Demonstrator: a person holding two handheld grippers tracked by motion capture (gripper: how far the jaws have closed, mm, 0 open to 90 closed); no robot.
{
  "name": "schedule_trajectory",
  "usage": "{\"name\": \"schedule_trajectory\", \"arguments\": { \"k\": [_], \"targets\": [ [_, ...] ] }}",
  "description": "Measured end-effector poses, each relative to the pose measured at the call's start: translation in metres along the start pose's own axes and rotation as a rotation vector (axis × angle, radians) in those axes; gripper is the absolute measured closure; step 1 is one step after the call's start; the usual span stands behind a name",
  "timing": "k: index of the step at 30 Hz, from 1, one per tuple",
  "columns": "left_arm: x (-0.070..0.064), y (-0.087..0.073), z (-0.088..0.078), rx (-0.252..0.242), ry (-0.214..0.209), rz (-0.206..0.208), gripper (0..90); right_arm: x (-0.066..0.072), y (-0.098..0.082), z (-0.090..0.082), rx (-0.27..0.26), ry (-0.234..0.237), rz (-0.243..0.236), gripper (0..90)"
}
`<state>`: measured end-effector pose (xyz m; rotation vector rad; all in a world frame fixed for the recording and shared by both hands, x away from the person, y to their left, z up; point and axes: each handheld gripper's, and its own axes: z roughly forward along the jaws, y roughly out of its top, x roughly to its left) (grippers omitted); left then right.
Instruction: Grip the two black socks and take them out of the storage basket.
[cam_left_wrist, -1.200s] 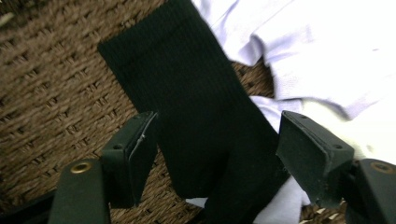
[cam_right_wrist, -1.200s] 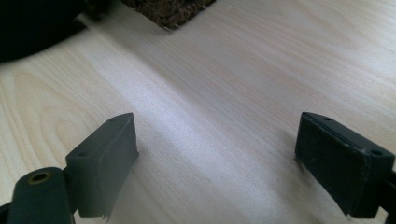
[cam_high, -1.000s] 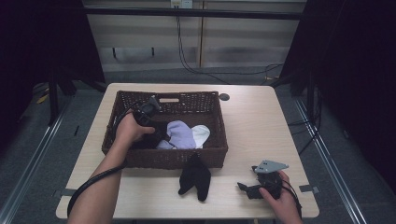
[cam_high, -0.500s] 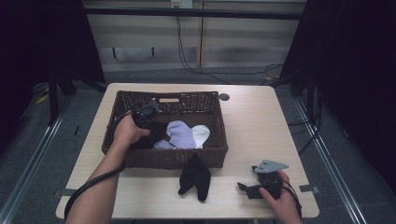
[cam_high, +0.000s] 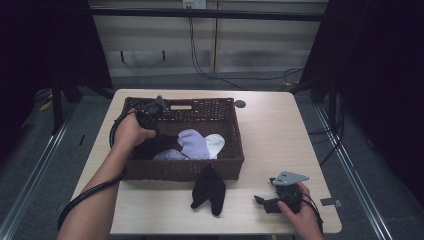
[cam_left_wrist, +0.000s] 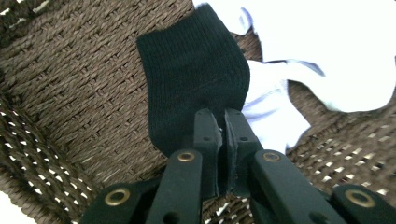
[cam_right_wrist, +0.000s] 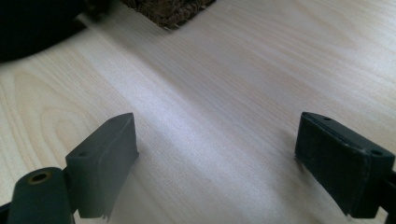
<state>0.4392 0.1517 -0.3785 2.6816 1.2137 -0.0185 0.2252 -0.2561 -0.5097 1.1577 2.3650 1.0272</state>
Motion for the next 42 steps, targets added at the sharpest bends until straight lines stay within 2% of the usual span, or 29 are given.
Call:
{"name": "schedule_trajectory", "arguments": {
  "k": [4, 9, 13, 17, 18, 19, 25, 32, 38, 42],
  "targets": [
    [-0.002, 0.004, -0.012, 0.009, -0.008, 0.020, 84.8, 0.000, 0.000, 0.000, 0.000, 0.000, -0.001, 12.3],
    [-0.010, 0.009, -0.026, 0.017, 0.003, 0.045, 85.0, 0.000, 0.000, 0.000, 0.000, 0.000, -0.001, 12.2],
    [-0.016, 0.013, -0.040, 0.026, -0.009, 0.064, 85.0, 0.000, 0.000, 0.000, 0.000, 0.000, -0.001, 12.3],
    [-0.024, 0.016, -0.055, 0.036, -0.014, 0.105, 84.9, 0.000, 0.000, 0.000, 0.002, 0.000, -0.002, 12.3],
    [-0.027, 0.015, -0.059, 0.026, -0.014, 0.099, 85.0, 0.000, 0.000, 0.000, 0.002, 0.000, -0.002, 12.3],
    [-0.029, 0.016, -0.063, 0.027, -0.009, 0.117, 85.0, 0.000, 0.000, 0.000, 0.002, 0.000, -0.002, 12.3],
    [-0.042, 0.015, -0.087, 0.004, -0.017, 0.157, 85.0, 0.000, 0.000, 0.000, 0.002, 0.000, -0.001, 12.3],
    [-0.064, 0.011, -0.109, -0.002, -0.028, 0.233, 85.0, 0.000, 0.000, 0.000, 0.002, -0.001, -0.002, 12.3],
    [-0.078, 0.008, -0.120, -0.030, -0.053, 0.272, 84.9, 0.000, 0.000, 0.000, 0.002, -0.001, -0.002, 12.3],
    [-0.089, 0.004, -0.125, -0.021, -0.042, 0.303, 84.9, 0.000, 0.000, 0.000, 0.000, 0.001, -0.004, 12.3]
  ]
}}
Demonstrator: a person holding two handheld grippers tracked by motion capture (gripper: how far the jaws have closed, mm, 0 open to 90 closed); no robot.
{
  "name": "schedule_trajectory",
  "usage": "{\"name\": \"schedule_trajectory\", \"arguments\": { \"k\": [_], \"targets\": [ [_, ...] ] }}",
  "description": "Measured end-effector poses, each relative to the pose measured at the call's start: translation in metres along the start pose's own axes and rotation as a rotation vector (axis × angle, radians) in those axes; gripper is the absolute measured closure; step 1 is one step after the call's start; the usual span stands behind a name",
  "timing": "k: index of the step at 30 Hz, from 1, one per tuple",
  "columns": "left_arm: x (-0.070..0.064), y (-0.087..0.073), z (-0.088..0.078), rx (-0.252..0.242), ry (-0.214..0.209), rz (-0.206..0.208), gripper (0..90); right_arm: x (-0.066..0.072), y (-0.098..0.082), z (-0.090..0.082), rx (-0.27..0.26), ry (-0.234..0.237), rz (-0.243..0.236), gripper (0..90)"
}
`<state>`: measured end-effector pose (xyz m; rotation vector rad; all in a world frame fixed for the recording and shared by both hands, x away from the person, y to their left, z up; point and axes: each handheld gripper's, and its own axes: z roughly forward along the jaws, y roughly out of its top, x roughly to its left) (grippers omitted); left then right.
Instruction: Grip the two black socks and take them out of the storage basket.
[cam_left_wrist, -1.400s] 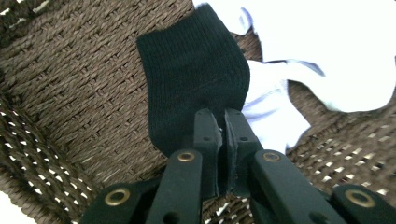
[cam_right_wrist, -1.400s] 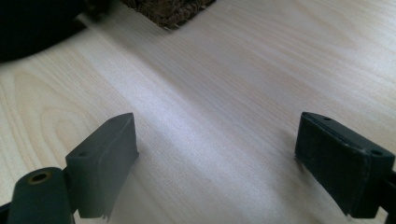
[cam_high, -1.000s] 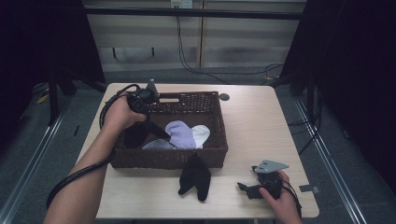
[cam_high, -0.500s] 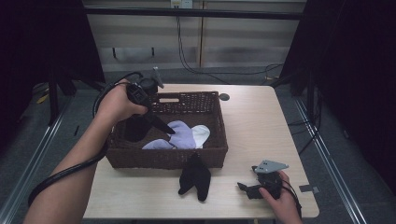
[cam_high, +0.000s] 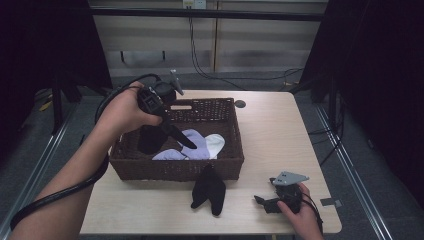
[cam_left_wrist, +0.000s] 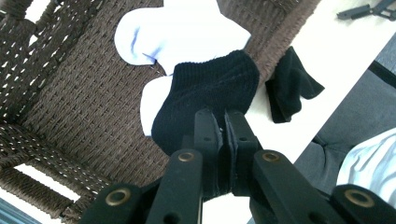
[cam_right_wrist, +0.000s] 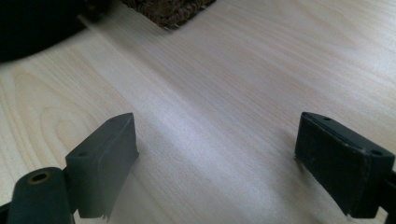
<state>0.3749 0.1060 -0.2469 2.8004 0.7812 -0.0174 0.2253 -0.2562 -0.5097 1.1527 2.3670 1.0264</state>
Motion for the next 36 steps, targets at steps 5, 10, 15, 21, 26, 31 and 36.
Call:
{"name": "schedule_trajectory", "arguments": {
  "k": [5, 10, 15, 21, 26, 31, 36],
  "targets": [
    [-0.012, 0.000, -0.007, -0.007, -0.002, 0.037, 84.9, 0.000, 0.000, 0.000, 0.000, 0.000, 0.000, 12.2],
    [-0.029, 0.001, -0.009, -0.012, -0.020, 0.082, 84.9, 0.000, 0.000, 0.000, 0.000, 0.000, 0.000, 12.3],
    [-0.043, 0.002, -0.004, -0.018, -0.041, 0.120, 84.9, 0.000, 0.000, 0.000, -0.001, 0.000, 0.001, 12.2],
    [-0.052, -0.002, 0.010, -0.011, -0.064, 0.142, 84.9, 0.000, 0.000, 0.000, -0.001, 0.000, 0.001, 12.3],
    [-0.055, -0.005, 0.024, -0.009, -0.086, 0.147, 84.9, 0.000, 0.000, 0.000, 0.000, 0.001, 0.003, 12.3],
    [-0.060, -0.009, 0.038, 0.004, -0.111, 0.151, 84.9, 0.000, 0.000, 0.000, -0.002, -0.001, -0.001, 12.2],
    [-0.063, -0.013, 0.052, 0.008, -0.132, 0.156, 84.9, 0.000, 0.000, 0.000, -0.002, 0.000, -0.001, 12.2]
  ]
}}
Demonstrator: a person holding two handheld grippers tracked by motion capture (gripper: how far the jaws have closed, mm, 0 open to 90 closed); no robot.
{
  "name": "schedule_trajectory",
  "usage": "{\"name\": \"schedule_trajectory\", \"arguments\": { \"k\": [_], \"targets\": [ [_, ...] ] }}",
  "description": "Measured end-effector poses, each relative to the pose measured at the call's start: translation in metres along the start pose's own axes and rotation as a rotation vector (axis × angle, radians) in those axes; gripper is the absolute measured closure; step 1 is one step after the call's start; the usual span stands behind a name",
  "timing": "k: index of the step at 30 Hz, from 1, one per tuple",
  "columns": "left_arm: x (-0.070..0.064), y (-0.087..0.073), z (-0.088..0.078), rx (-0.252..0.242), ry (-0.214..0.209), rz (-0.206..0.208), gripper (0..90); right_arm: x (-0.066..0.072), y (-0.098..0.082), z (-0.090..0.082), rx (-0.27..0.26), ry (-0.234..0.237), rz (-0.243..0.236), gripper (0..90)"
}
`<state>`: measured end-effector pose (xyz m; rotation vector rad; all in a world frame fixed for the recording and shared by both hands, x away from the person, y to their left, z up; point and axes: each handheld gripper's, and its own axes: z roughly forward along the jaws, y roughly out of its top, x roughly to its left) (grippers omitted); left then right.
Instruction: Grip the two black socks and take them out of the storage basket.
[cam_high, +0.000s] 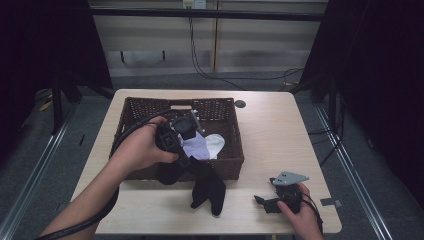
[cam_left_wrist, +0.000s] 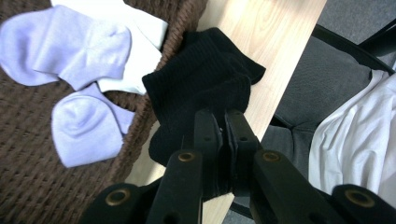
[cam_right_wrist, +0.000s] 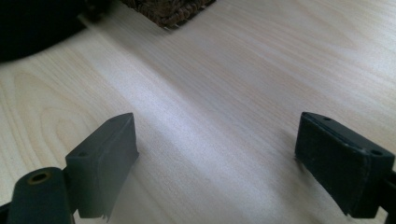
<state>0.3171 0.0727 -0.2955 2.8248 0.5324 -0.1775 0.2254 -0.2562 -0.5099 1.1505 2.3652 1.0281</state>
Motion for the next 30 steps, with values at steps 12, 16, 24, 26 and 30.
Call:
{"name": "schedule_trajectory", "arguments": {
  "k": [12, 16, 24, 26, 30],
  "targets": [
    [0.006, -0.016, 0.043, 0.047, -0.049, -0.021, 84.9, 0.000, 0.000, 0.000, 0.003, 0.001, 0.000, 12.3],
    [0.010, -0.022, 0.056, 0.058, -0.052, -0.038, 84.9, 0.000, 0.000, 0.000, 0.004, 0.001, 0.000, 12.3],
    [0.017, -0.031, 0.071, 0.057, -0.034, -0.044, 83.2, 0.000, 0.000, 0.000, 0.003, 0.002, 0.001, 12.3],
    [0.017, -0.033, 0.072, 0.058, -0.032, -0.045, 83.0, 0.000, 0.000, 0.000, 0.003, 0.001, 0.000, 12.3],
    [0.017, -0.035, 0.075, 0.059, -0.032, -0.044, 82.1, 0.000, 0.000, 0.000, 0.003, 0.001, 0.000, 12.3]
  ]
}}
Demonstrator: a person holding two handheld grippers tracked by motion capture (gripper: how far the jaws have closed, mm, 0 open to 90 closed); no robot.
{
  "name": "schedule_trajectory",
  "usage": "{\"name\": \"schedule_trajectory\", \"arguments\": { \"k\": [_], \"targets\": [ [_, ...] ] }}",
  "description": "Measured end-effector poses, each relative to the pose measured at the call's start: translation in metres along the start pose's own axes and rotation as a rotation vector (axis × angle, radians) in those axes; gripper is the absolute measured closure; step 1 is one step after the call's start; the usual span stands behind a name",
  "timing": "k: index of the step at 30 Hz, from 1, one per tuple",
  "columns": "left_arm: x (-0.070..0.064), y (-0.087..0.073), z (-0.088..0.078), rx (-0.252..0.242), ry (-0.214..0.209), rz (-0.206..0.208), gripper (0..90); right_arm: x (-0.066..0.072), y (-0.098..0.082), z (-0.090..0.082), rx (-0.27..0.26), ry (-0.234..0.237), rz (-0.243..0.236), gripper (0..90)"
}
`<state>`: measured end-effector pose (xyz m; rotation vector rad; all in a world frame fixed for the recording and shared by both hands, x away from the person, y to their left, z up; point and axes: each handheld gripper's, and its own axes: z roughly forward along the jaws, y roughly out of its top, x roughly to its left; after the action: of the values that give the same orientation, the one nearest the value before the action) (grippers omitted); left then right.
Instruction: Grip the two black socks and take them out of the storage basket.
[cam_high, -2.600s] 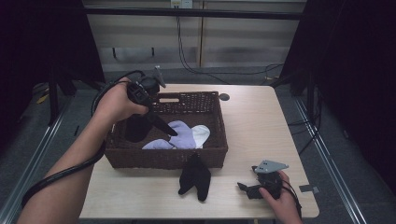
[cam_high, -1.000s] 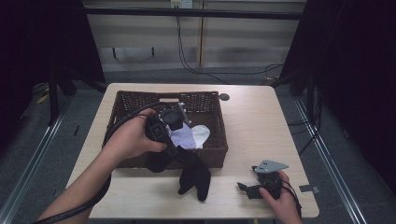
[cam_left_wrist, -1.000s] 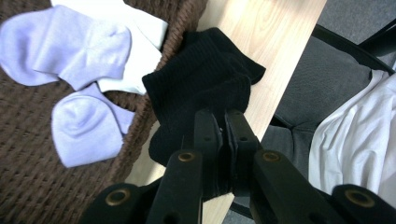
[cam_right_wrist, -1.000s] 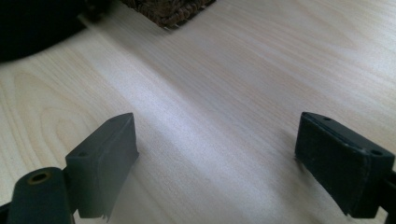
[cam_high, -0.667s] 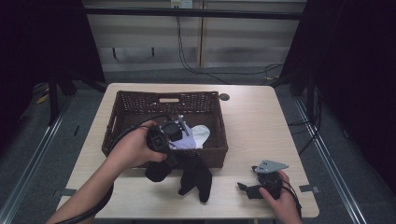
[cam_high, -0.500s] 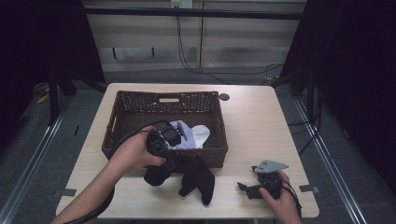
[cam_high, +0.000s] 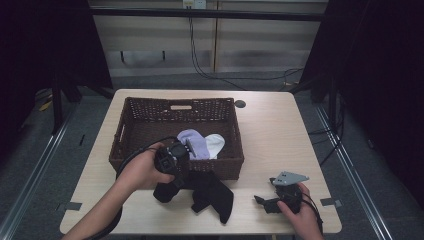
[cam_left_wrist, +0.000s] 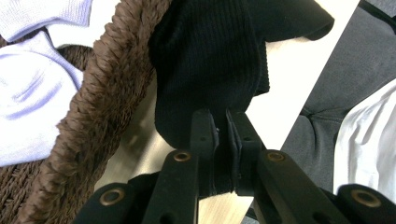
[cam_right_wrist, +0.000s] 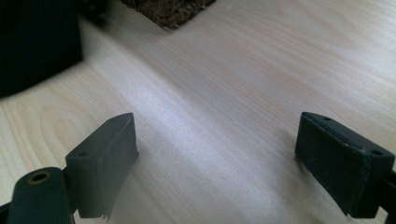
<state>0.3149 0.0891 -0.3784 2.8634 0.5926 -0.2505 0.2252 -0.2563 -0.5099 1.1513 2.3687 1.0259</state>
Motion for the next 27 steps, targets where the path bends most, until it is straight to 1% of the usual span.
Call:
{"name": "schedule_trajectory", "arguments": {
  "k": [3, 4, 7, 9, 13, 14, 16, 17, 18, 20, 21, 22, 24, 27],
  "targets": [
    [0.000, 0.000, 0.003, 0.003, 0.005, 0.006, 81.1, 0.000, 0.000, 0.000, 0.000, 0.000, 0.001, 12.3],
    [-0.001, -0.001, 0.004, 0.008, 0.004, 0.009, 80.8, 0.000, 0.000, 0.000, 0.000, 0.000, 0.000, 12.3],
    [-0.001, -0.002, 0.009, 0.001, -0.003, 0.013, 80.1, 0.000, 0.000, 0.000, 0.000, 0.000, 0.001, 12.2],
    [-0.001, -0.002, 0.013, -0.001, -0.010, 0.009, 79.8, 0.000, 0.000, 0.000, 0.000, 0.000, 0.001, 12.3],
    [0.000, -0.003, 0.020, 0.000, -0.005, 0.009, 77.2, 0.000, 0.000, 0.000, 0.000, 0.000, 0.000, 12.2],
    [0.001, -0.003, 0.021, -0.003, -0.008, 0.017, 75.5, 0.000, 0.000, 0.000, 0.000, 0.000, 0.000, 12.2],
    [0.000, -0.003, 0.021, -0.011, -0.007, 0.018, 71.8, 0.000, 0.000, 0.000, 0.001, 0.000, 0.002, 12.3],
    [0.001, -0.002, 0.020, -0.008, -0.011, 0.028, 71.2, 0.000, 0.000, 0.000, 0.000, 0.000, 0.000, 12.2],
    [-0.001, -0.003, 0.020, -0.021, -0.010, 0.016, 70.5, 0.000, 0.000, 0.000, 0.000, 0.000, 0.001, 12.2],
    [-0.001, -0.002, 0.018, -0.019, -0.010, 0.019, 67.0, 0.000, 0.000, 0.000, 0.000, 0.000, 0.000, 12.2],
    [-0.002, -0.003, 0.017, -0.028, -0.008, 0.015, 65.3, 0.000, 0.000, 0.000, 0.000, 0.000, 0.000, 12.3],
    [-0.002, -0.003, 0.016, -0.028, -0.005, 0.021, 62.5, 0.000, 0.000, 0.000, 0.000, -0.001, 0.000, 12.3],
    [-0.004, -0.004, 0.013, -0.044, -0.006, 0.006, 57.1, 0.000, 0.000, 0.000, 0.000, 0.000, 0.000, 12.3],
    [-0.005, -0.007, 0.010, -0.038, 0.009, 0.013, 49.5, 0.000, 0.000, 0.000, 0.000, -0.001, 0.000, 12.3]
  ]
}}
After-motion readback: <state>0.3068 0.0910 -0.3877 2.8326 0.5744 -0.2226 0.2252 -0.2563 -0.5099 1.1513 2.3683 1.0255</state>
